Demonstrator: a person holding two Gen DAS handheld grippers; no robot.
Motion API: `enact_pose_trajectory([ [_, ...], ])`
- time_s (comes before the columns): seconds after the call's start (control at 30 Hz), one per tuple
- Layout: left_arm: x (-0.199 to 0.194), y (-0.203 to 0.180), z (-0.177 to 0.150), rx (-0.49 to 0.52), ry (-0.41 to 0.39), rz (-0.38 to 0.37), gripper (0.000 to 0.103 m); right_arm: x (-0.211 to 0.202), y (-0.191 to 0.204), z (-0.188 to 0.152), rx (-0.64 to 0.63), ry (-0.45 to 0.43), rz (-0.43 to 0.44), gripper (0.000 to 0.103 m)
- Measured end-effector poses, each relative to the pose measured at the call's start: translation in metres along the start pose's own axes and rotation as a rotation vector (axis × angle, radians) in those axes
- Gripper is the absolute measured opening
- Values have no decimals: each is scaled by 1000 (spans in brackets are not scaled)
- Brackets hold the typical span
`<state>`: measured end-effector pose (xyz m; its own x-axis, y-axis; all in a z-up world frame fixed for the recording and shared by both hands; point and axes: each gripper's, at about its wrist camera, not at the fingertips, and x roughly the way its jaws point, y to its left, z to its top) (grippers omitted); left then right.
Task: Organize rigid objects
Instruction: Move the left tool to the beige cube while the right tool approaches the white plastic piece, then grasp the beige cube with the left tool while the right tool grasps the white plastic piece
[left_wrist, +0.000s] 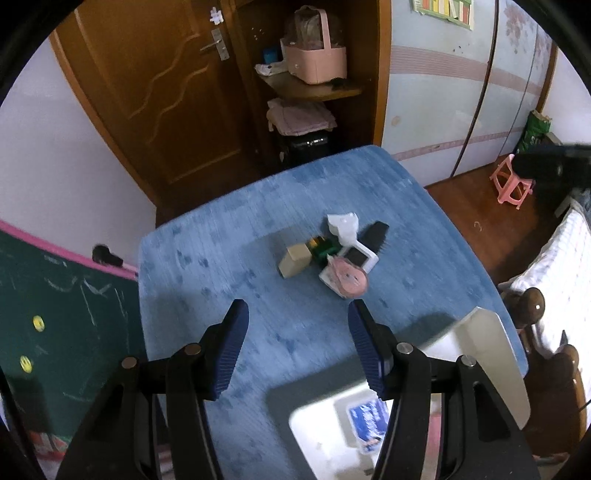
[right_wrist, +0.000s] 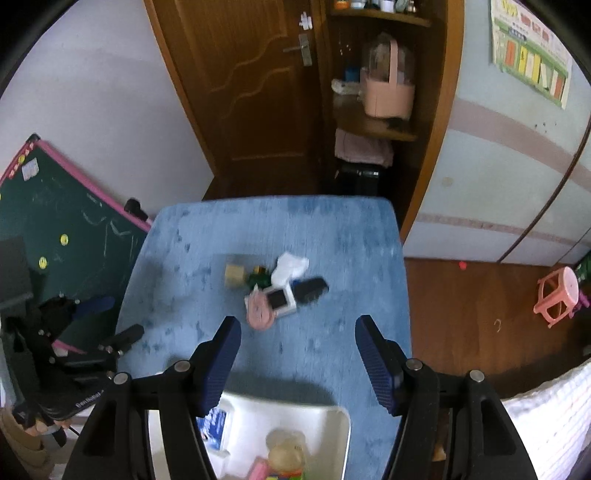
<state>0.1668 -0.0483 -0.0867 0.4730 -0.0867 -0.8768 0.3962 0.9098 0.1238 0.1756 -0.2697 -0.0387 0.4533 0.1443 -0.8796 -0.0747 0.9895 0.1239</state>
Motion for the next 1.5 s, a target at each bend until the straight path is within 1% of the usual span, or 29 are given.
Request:
enact_pose_trajectory([
  [0.17, 6, 9, 24, 25, -11, -6, 60, -6, -2, 39, 12, -31, -2, 65],
  [0.33, 25, 14, 41, 56, 11, -3, 60, 1, -3, 69, 29, -27, -2, 65],
  [0.47, 53, 16, 50, 80, 62, -6, 60, 21, -4, 93, 51, 4, 13, 65],
  [0.57, 82, 19, 54, 101, 113, -3, 60, 46, -6, 107, 70, 43, 20, 65],
  [0.67, 112, 23, 53, 97, 169, -31, 60, 80, -7, 116, 94, 101, 25, 65],
  [0.8, 151, 30, 48, 80, 238, -64, 60, 142, -9, 114, 132, 212, 27, 65],
  [0.83, 161, 31, 47, 79, 253, -68, 60, 152, -10, 113, 137, 227, 24, 65],
  [0.87, 171, 32, 45, 79, 266, -76, 60, 170, -11, 110, 148, 259, 23, 65],
  [0.93, 189, 34, 40, 81, 291, -86, 60, 192, -12, 105, 166, 293, 34, 65],
  [0.97, 199, 34, 38, 82, 308, -92, 60, 209, -12, 101, 180, 320, 44, 65],
  [1.07, 221, 31, 31, 89, 346, -113, 60, 247, -13, 91, 209, 380, 42, 65],
  [1.17, 237, 29, 26, 104, 369, -126, 60, 277, -12, 83, 234, 429, 50, 65],
  [1.27, 248, 28, 25, 103, 378, -141, 60, 296, -9, 78, 250, 458, 66, 65],
  [1.5, 265, 28, 27, 58, 379, -173, 60, 333, 0, 70, 245, 516, 52, 65],
])
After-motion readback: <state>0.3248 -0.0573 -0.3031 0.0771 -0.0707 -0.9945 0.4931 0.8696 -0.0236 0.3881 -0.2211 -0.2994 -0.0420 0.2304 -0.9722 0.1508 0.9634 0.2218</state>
